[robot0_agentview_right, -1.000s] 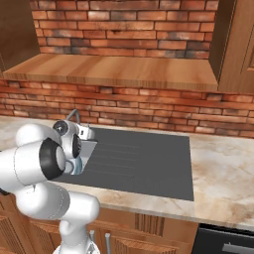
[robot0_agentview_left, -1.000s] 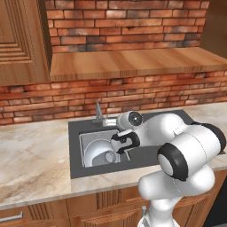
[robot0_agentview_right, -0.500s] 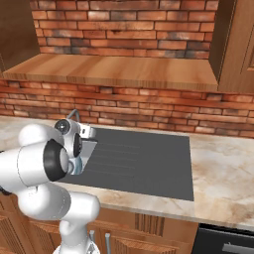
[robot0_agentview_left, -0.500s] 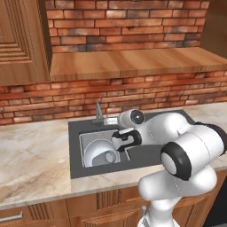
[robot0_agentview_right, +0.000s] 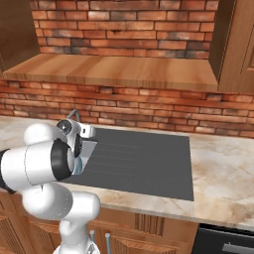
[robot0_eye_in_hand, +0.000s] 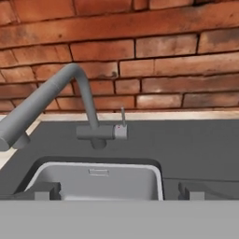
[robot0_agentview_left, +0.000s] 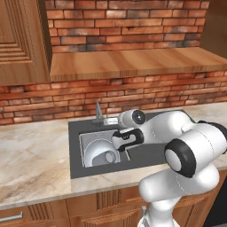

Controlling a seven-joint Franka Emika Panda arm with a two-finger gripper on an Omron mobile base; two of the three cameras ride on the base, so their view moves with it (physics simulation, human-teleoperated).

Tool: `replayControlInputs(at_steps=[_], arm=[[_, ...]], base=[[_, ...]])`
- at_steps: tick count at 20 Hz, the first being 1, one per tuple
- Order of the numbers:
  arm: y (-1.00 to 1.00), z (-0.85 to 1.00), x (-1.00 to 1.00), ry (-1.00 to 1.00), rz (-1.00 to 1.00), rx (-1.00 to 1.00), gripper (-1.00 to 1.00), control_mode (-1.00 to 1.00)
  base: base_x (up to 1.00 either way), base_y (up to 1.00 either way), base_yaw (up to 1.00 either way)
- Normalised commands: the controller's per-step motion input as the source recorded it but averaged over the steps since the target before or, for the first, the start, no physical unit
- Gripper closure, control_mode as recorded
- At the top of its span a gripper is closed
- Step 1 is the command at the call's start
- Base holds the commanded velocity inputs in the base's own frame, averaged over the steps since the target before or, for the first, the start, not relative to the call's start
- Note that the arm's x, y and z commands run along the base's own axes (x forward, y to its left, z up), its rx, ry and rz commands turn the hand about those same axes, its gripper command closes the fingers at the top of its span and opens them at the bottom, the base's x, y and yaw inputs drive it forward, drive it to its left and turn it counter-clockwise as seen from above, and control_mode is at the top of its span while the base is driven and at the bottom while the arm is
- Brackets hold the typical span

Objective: Pick the jar and bowl and place them in the sink. Then turn on the water.

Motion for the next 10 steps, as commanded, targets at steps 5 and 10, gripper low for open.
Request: replayControlInputs(at_steps=[5,10], arm=[[0.0,-0.03,0.0,-0.05,0.03,0.0,-1.0,-1.0],[0.0,0.0,0.0,0.0,0.01,0.0,-1.0,-1.0]], base=[[0.0,0.0,0.0],[0.0,0.0,0.0]])
